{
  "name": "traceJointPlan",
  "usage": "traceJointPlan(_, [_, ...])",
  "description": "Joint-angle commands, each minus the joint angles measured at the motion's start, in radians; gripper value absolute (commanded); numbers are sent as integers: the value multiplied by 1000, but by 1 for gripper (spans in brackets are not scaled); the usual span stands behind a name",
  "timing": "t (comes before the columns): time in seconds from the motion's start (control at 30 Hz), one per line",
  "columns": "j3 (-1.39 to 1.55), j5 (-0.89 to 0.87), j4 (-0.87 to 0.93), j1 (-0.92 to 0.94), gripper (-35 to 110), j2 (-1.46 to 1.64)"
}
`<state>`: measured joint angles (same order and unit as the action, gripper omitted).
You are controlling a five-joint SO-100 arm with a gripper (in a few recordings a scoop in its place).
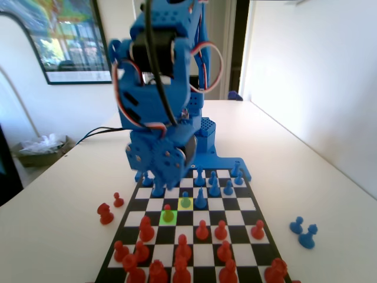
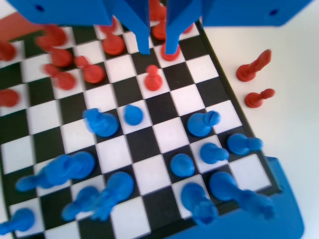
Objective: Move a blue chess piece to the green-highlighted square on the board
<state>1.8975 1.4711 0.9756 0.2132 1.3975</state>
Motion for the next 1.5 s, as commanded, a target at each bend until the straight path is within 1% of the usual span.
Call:
traceJointPlan(0.0, [-86,17,-8,-9,7,17])
traceJointPlan(0.7, [48,58,-124,-52,9,-12])
traceJointPlan(0.83, [83,69,-158,-46,9,-12])
traceJointPlan(1.47, [81,97,-195,8,9,-54])
